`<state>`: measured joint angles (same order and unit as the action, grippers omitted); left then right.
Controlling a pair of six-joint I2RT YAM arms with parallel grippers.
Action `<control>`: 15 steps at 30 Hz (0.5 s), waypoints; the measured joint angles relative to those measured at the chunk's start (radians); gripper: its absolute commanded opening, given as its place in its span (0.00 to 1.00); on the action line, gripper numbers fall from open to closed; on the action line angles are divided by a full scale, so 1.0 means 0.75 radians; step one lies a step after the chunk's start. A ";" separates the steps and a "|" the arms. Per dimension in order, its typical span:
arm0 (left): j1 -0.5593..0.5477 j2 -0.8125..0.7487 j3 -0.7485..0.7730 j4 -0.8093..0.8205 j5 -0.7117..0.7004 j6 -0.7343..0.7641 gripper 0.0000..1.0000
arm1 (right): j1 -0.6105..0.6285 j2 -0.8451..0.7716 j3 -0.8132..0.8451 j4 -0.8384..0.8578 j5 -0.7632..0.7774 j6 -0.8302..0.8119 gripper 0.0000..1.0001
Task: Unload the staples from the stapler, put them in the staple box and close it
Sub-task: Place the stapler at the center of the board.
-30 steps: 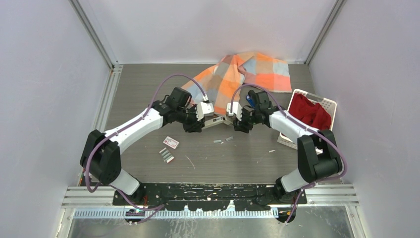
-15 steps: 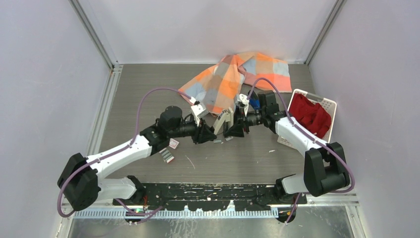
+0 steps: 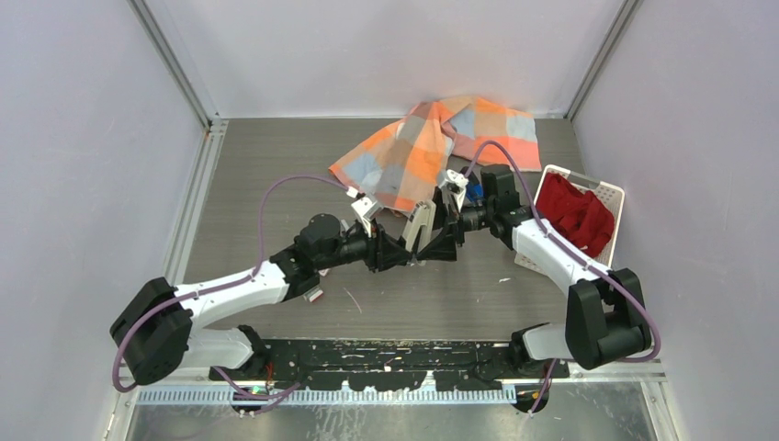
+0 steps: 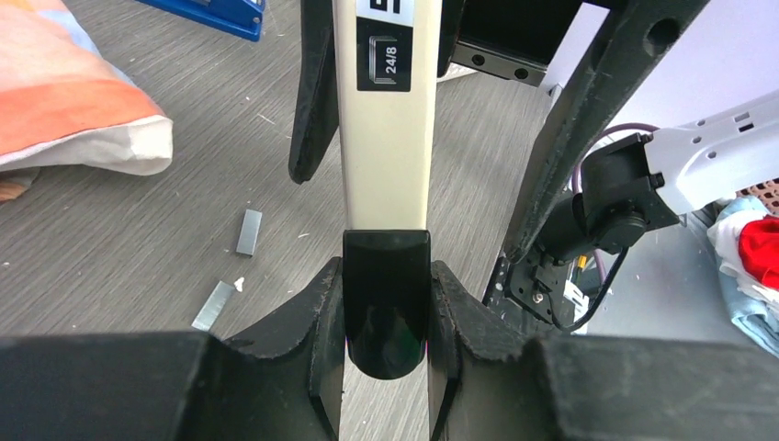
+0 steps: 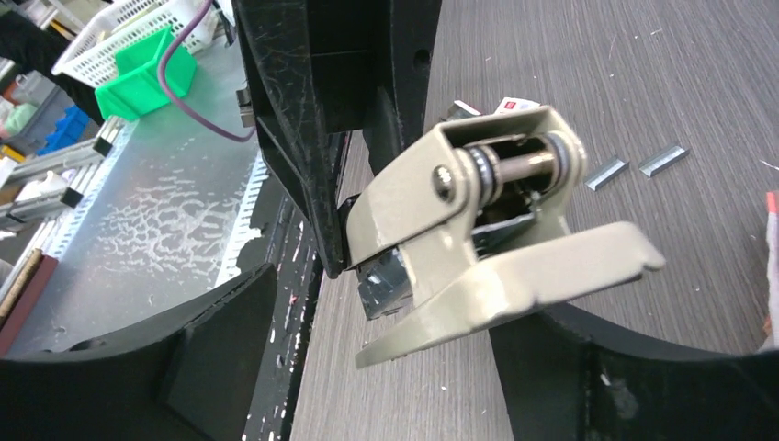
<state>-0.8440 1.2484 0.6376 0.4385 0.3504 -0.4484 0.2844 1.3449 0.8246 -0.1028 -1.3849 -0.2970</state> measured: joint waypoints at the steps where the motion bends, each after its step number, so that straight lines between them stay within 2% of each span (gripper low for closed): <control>1: 0.000 -0.002 -0.007 0.010 -0.007 -0.010 0.00 | 0.000 -0.004 0.000 -0.003 -0.001 -0.007 0.91; 7: 0.034 -0.106 -0.086 -0.007 -0.058 -0.027 0.00 | -0.001 -0.013 0.004 -0.105 0.013 -0.132 0.94; 15: 0.263 -0.392 -0.118 -0.283 -0.180 -0.052 0.00 | -0.009 -0.014 0.012 -0.192 0.082 -0.227 0.94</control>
<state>-0.6464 0.9543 0.5491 0.2264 0.2153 -0.4877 0.2775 1.3346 0.8337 -0.2466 -1.3231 -0.4671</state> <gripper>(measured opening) 0.301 0.936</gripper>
